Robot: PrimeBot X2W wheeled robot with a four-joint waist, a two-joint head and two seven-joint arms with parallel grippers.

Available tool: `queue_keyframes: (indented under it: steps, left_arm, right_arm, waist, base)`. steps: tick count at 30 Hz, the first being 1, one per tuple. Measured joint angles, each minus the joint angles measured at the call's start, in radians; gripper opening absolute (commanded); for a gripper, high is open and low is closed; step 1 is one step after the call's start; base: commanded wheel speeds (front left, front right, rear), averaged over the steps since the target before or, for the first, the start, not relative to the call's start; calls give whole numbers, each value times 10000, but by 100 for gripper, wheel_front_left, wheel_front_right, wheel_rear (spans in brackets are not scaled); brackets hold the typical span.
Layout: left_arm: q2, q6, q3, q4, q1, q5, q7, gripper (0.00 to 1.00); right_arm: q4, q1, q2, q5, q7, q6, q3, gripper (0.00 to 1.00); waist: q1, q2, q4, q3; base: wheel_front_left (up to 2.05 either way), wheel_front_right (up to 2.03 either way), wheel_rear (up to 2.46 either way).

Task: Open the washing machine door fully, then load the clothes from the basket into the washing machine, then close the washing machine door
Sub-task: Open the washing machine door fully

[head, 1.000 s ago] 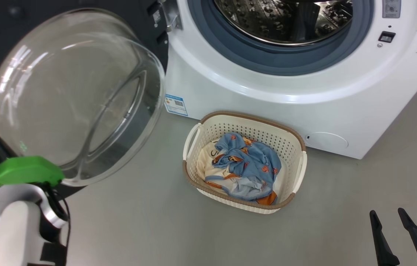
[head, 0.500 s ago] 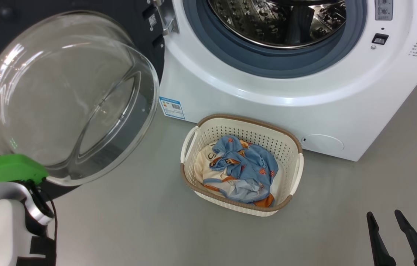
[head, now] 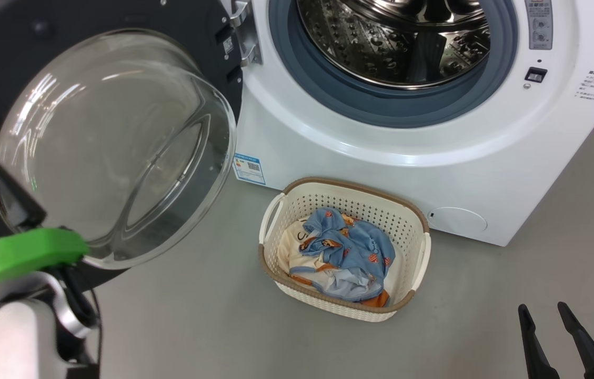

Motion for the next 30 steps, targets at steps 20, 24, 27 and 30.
queue_keyframes:
  steps: [20, 24, 27, 30]
  left_arm:
    - [46, -1967, -3701, -94, 2173, 324, 12, 100]
    - [117, -2203, -3482, -63, 2670, 476, 12, 100]
    - [117, -2364, -3275, -15, 3078, 644, 12, 100]
    - [117, -2364, -2968, -27, 3578, 932, 12, 100]
  right_arm:
    - [-84, -336, 29, -96, 0, 0, 558, 100]
    - [-130, -331, 128, -107, 0, 0, 698, 100]
    - [-142, -316, 128, -142, 0, 0, 815, 100]
    - [-169, -308, 132, -178, 0, 0, 876, 100]
  waist:
    - [0, 0, -1724, -190]
    - [0, 0, -2318, -317]
    - [0, 0, -2781, -426]
    - [0, 0, -3253, -553]
  base:
    - [0, 0, 0]
    - [0, 0, 0]
    - [0, 0, 0]
    - [0, 0, 0]
